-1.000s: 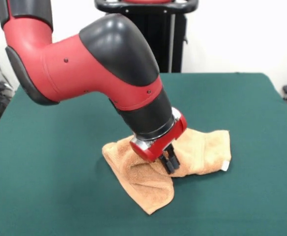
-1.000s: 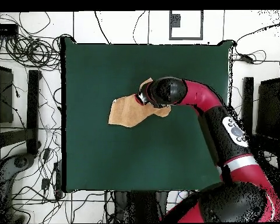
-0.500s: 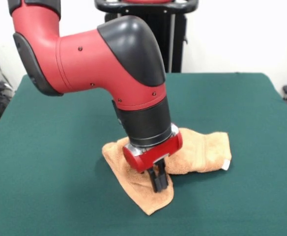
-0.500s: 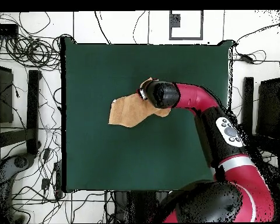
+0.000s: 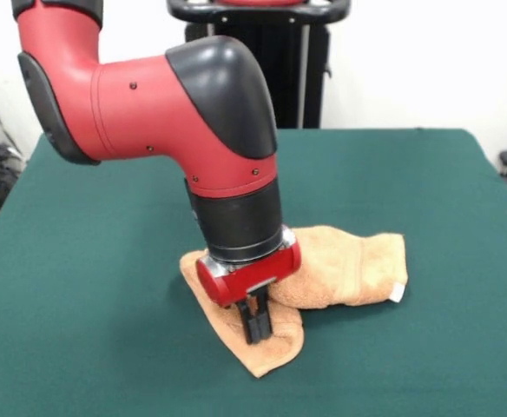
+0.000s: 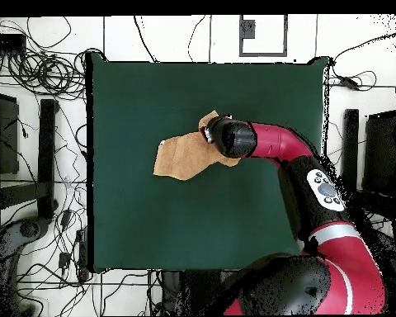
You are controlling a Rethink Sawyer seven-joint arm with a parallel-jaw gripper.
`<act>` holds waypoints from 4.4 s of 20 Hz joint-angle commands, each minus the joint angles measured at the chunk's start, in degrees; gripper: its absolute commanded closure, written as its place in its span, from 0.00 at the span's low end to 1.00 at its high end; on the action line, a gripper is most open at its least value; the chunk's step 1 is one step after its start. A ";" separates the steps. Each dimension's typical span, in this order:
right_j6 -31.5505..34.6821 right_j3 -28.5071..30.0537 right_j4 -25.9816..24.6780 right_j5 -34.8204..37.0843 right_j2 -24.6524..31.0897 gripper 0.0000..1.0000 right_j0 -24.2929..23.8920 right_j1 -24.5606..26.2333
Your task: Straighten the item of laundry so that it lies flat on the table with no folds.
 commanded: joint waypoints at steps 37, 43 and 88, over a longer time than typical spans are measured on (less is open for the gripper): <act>16.13 24.41 16.75 -3.34 -8.89 1.00 6.89 -9.31; 14.96 16.45 18.40 -2.18 -10.89 1.00 9.56 -5.41; 13.99 -0.24 21.93 25.88 -12.95 1.00 10.79 -9.63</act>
